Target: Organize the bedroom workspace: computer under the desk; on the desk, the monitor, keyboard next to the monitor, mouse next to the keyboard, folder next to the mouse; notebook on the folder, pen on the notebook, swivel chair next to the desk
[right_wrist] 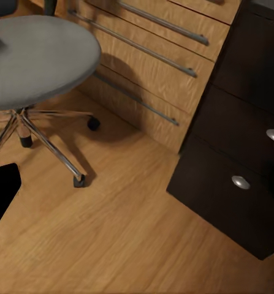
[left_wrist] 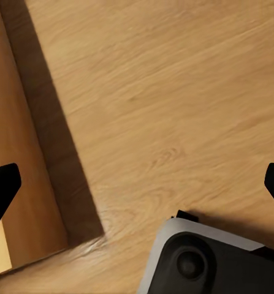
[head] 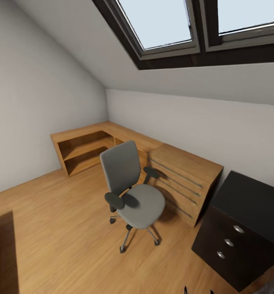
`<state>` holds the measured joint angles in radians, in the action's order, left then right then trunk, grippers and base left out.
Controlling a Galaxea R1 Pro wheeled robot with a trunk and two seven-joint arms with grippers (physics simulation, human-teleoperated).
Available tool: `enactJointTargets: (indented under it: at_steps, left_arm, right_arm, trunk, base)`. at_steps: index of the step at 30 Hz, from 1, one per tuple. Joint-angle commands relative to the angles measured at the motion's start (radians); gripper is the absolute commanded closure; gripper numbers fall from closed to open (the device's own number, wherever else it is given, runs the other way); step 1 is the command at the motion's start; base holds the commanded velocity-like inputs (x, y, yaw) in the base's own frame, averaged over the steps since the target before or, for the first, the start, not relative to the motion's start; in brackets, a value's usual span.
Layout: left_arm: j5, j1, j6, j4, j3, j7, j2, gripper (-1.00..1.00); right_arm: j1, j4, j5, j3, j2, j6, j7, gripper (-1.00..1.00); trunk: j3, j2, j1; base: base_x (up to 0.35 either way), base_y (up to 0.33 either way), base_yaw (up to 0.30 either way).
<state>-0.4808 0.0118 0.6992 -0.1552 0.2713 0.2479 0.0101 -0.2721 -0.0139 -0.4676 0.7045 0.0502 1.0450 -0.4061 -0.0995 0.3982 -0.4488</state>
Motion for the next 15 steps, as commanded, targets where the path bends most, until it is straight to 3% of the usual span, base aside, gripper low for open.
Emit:
enactJointTargets:
  at_steps: [1,8,15]
  left_arm:
    - [-0.003,0.0,0.0,-0.003,0.009,0.008,0.001,-1.0]
    - [-0.003,0.0,-0.002,-0.003,0.009,0.008,0.001,-1.0]
    - [-0.002,0.0,-0.005,-0.003,0.009,0.008,0.001,-1.0]
  right_arm:
    - [-0.001,-0.002,-0.004,0.009,0.001,0.002,-0.005,-1.0]
    - [-0.001,-0.004,0.005,0.01,0.001,0.002,-0.004,-1.0]
    - [-0.001,-0.007,0.077,0.009,-0.001,0.002,-0.005,-1.0]
  trunk:
    - [-0.001,0.002,-0.001]
    - [-0.001,0.002,-0.001]
    - [-0.001,0.002,-0.001]
  base:
    - [0.312,0.026,0.273]
    - [0.195,0.009,0.285]
    - [0.028,0.001,0.297]
